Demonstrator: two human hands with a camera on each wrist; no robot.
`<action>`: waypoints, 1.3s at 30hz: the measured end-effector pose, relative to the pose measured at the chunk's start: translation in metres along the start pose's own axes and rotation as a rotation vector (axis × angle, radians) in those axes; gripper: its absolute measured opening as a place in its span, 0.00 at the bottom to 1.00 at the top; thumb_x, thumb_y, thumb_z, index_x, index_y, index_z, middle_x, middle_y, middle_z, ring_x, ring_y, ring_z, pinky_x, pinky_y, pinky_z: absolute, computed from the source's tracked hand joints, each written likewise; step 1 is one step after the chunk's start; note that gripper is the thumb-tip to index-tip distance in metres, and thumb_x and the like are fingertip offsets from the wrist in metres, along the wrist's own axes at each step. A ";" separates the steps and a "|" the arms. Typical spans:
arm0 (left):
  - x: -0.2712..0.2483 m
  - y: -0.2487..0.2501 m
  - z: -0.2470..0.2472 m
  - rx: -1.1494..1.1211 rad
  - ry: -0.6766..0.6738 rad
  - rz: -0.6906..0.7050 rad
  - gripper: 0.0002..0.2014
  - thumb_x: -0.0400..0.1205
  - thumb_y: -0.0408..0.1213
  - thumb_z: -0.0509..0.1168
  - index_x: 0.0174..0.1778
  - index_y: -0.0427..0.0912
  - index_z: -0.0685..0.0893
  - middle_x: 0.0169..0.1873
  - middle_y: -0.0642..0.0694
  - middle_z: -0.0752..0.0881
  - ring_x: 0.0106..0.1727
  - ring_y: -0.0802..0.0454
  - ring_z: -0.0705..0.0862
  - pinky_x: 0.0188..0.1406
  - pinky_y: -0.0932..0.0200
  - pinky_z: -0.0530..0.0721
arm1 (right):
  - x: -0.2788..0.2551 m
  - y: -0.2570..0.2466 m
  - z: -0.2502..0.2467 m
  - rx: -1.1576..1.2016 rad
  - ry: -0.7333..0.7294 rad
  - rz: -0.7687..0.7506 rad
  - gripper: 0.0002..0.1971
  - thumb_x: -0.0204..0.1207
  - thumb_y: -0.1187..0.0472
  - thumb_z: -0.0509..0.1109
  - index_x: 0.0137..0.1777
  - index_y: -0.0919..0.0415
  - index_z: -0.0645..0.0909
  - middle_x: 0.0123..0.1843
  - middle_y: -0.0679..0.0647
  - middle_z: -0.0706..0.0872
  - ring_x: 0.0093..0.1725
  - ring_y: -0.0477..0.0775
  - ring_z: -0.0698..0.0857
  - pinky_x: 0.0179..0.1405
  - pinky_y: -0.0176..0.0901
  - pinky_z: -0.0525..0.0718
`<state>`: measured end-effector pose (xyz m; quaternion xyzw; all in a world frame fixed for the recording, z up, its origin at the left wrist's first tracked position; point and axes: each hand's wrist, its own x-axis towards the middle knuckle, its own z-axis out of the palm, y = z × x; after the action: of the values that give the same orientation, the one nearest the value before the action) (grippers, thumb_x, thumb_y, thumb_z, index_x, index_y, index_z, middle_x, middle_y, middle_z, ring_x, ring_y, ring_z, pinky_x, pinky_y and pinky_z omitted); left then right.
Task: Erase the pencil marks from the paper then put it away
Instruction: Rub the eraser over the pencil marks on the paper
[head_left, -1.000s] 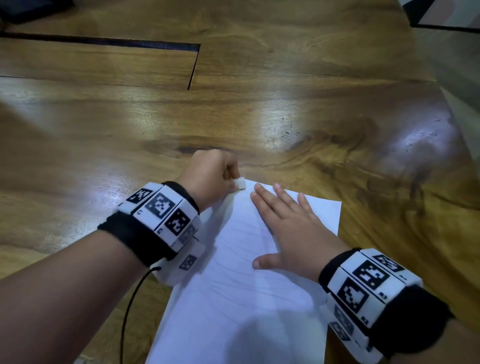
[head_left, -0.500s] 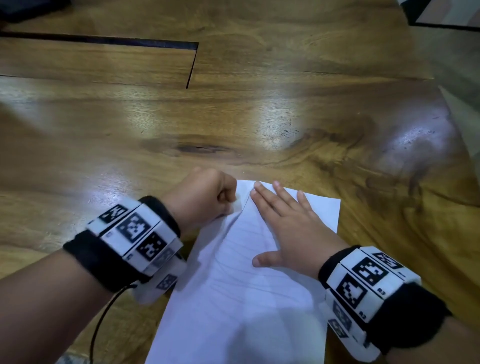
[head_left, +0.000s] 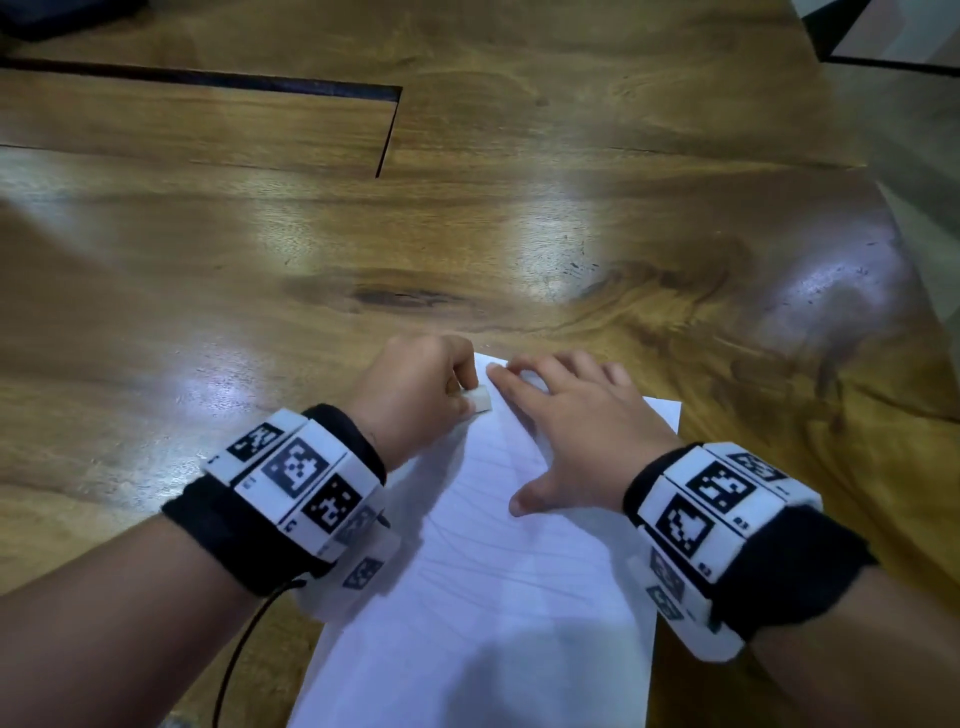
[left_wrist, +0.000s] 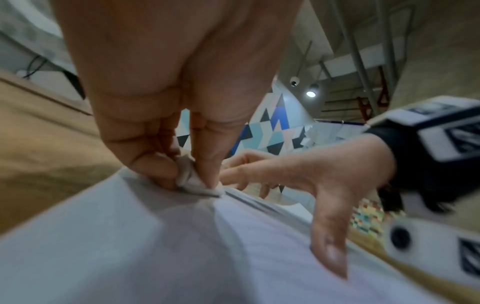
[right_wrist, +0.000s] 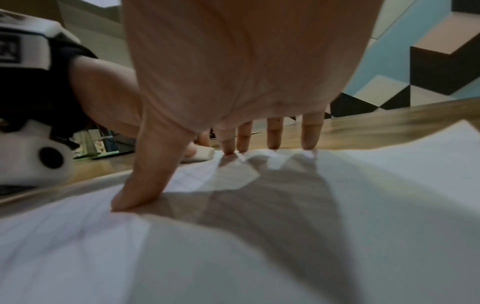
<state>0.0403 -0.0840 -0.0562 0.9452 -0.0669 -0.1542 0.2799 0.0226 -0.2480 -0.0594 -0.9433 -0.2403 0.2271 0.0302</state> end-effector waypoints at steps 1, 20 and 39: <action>-0.002 -0.001 0.002 0.001 0.011 -0.004 0.05 0.71 0.34 0.72 0.35 0.44 0.81 0.27 0.52 0.79 0.31 0.54 0.78 0.28 0.63 0.71 | 0.002 0.002 -0.003 -0.015 0.004 -0.011 0.57 0.58 0.30 0.74 0.82 0.41 0.44 0.78 0.42 0.53 0.73 0.53 0.55 0.66 0.50 0.59; 0.009 -0.004 0.002 -0.072 0.095 -0.037 0.05 0.69 0.37 0.74 0.32 0.42 0.85 0.23 0.53 0.80 0.26 0.58 0.75 0.22 0.77 0.69 | 0.013 0.024 0.006 0.031 -0.215 0.115 0.58 0.54 0.27 0.73 0.72 0.20 0.29 0.75 0.46 0.14 0.73 0.58 0.15 0.69 0.78 0.27; -0.027 -0.022 -0.005 0.135 -0.222 0.093 0.11 0.70 0.31 0.73 0.24 0.41 0.79 0.17 0.59 0.74 0.25 0.74 0.76 0.27 0.79 0.71 | 0.012 0.020 0.001 0.036 -0.257 0.129 0.58 0.56 0.28 0.74 0.71 0.20 0.28 0.75 0.46 0.14 0.74 0.58 0.15 0.71 0.77 0.28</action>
<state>0.0171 -0.0573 -0.0575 0.9349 -0.1515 -0.2399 0.2133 0.0409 -0.2602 -0.0688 -0.9191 -0.1771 0.3519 0.0012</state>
